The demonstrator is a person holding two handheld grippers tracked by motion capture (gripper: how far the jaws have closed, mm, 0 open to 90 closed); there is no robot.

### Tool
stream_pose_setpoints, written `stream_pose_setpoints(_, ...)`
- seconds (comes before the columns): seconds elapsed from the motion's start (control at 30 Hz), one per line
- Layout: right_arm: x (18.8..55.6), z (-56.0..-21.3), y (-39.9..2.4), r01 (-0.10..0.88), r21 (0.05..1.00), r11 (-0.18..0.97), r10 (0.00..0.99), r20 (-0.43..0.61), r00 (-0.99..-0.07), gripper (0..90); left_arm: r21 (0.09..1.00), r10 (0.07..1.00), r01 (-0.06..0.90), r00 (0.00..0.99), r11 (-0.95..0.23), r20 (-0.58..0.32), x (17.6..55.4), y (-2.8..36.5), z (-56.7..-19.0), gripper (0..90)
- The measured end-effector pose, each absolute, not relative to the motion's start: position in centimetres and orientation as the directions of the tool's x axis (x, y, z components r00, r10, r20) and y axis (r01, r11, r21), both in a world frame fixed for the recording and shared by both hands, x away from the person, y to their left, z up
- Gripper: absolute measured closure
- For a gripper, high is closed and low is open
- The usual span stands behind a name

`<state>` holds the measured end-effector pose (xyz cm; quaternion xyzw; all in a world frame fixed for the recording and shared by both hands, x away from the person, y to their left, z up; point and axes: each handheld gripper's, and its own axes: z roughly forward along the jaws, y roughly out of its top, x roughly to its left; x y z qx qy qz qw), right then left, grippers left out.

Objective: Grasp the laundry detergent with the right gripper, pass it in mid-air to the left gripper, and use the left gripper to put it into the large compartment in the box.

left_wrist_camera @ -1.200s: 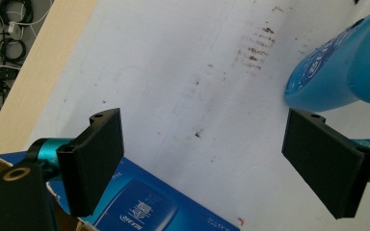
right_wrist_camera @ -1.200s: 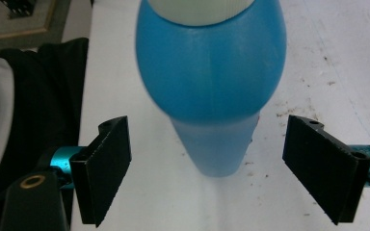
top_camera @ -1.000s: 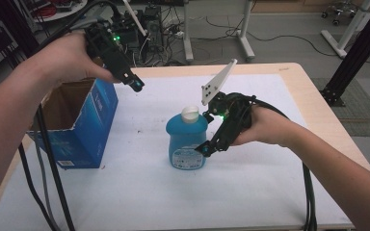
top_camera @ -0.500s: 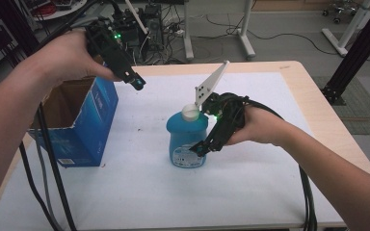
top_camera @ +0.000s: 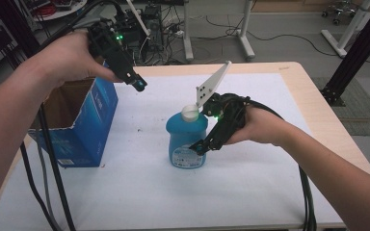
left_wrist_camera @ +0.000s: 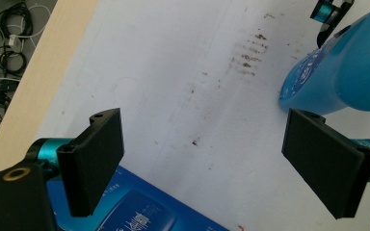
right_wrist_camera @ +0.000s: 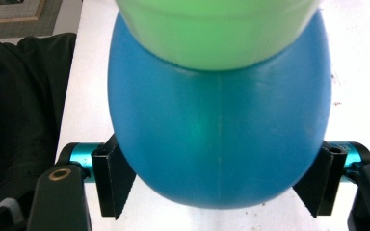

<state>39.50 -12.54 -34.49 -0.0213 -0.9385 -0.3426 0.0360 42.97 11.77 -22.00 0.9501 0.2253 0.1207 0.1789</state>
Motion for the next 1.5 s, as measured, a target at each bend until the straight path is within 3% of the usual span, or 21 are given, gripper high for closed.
stream_pose_setpoints(1.5,39.26,-34.85,-12.22,0.019,0.653,0.757,0.0,0.028,-1.0,43.8,0.392,0.465,0.381,0.873,-0.837,0.144,42.83,11.74,-22.14,14.9)
